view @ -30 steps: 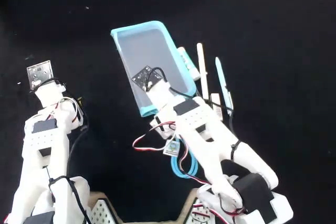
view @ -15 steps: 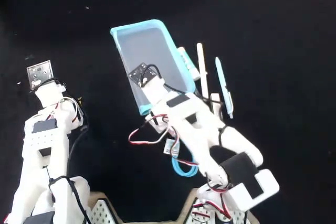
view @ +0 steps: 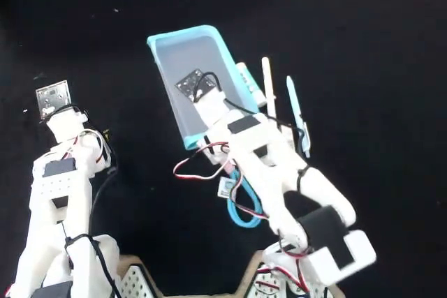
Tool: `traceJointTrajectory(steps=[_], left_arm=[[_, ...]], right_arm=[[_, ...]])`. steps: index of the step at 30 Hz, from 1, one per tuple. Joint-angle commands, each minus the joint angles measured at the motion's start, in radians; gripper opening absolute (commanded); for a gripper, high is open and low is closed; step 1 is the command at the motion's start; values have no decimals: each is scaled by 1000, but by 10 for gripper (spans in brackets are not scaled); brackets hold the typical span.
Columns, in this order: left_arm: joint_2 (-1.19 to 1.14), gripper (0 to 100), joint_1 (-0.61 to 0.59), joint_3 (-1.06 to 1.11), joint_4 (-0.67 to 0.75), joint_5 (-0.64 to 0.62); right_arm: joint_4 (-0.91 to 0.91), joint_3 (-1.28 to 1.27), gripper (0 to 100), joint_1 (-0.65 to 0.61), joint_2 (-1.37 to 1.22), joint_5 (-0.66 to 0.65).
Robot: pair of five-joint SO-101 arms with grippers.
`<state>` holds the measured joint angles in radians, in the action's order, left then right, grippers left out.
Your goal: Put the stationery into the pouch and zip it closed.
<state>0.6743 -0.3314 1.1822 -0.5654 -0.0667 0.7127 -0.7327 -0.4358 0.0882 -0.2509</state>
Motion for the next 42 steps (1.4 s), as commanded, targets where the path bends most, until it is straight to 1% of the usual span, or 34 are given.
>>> traceJointTrajectory(steps=[1, 4, 7, 12, 15, 18, 21, 23, 26, 28, 31, 36, 38, 40, 42], left_arm=[[37, 152, 82, -27, -75, -12], [104, 152, 117, -7, -92, -12], [233, 152, 133, 53, -92, -11], [523, 156, 133, 162, -98, -11], [681, 163, 191, 205, -161, -6], [818, 198, 263, 236, -226, -9], [919, 196, 283, 277, -241, -5], [965, 198, 288, 305, -241, -3], [1010, 198, 289, 332, -242, -3], [1031, 198, 289, 334, -256, -3], [1059, 198, 305, 305, -315, -3], [1137, 198, 352, 262, -420, -2], [1154, 198, 372, 265, -428, 40], [1151, 198, 418, 282, -425, 84], [1148, 198, 433, 298, -388, 87]], right_arm=[[26, 48, 10, -86, 139, 8], [26, 48, 10, -150, 199, 8], [11, 56, 10, -158, 219, 8], [-95, 53, 10, -172, 219, 8], [-106, 56, 10, -180, 222, 8], [-101, 61, 10, -199, 245, 8], [-63, 45, 10, -233, 328, 8], [-38, 30, 10, -255, 407, 11], [-34, -5, 10, -276, 516, 68], [-40, -38, 10, -295, 550, 80], [-51, -71, 10, -311, 550, 81], [-109, -96, 10, -305, 552, 81], [-109, -96, 10, -305, 552, 81], [-109, -96, 10, -305, 552, 83], [-107, -96, 10, -305, 552, 83]])
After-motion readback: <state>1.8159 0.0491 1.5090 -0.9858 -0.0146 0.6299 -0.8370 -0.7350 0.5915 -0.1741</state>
